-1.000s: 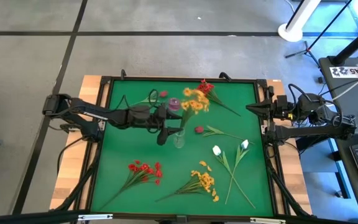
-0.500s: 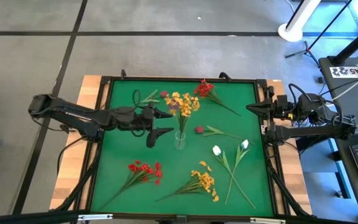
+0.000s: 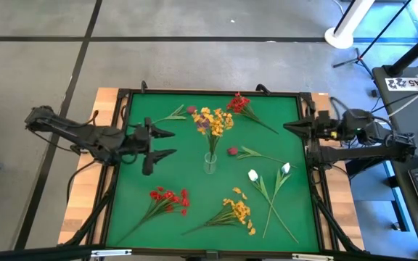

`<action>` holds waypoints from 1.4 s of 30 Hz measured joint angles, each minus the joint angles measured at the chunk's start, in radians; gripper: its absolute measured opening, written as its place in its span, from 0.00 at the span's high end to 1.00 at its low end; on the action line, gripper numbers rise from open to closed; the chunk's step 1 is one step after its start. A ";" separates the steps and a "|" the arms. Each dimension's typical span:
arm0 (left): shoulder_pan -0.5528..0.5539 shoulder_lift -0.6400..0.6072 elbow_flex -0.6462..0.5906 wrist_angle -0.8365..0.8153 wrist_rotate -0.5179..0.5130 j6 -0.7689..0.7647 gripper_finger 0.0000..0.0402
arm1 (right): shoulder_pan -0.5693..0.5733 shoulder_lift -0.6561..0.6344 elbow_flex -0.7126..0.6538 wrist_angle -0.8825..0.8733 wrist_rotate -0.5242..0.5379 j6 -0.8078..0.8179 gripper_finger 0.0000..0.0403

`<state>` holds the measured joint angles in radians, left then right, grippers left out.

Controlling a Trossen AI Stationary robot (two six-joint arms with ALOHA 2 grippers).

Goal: Sort flowers into vase by color
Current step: Put the left white flower into the transparent vase

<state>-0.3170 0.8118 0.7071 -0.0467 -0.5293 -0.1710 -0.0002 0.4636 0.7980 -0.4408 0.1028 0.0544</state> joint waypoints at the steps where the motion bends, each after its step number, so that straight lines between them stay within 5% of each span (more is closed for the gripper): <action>1: -0.009 -0.003 0.000 -0.024 -0.025 -0.010 0.32 | 0.000 0.028 0.017 -0.022 0.001 0.009 0.94; 10: -0.025 0.007 0.000 -0.106 -0.081 -0.083 0.32 | 0.000 0.300 0.236 -0.416 -0.049 0.178 0.93; 16: -0.024 0.006 0.000 -0.120 -0.166 -0.083 0.32 | 0.021 0.389 0.255 -0.598 -0.113 0.421 0.94; 32: -0.024 0.007 0.000 -0.207 -0.228 -0.089 0.32 | 0.650 0.714 0.255 -0.637 0.263 1.043 0.92; 36: -0.024 0.007 0.000 -0.208 -0.214 -0.090 0.32 | 0.708 0.852 0.255 -0.592 0.193 1.121 0.81; 42: -0.024 0.007 0.000 -0.208 -0.189 -0.091 0.32 | 0.707 1.007 0.255 -0.520 0.137 1.208 0.52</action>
<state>-0.3408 0.8188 0.7067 -0.2543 -0.7183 -0.2620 0.7067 1.4703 1.0531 -0.9607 0.2400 1.2627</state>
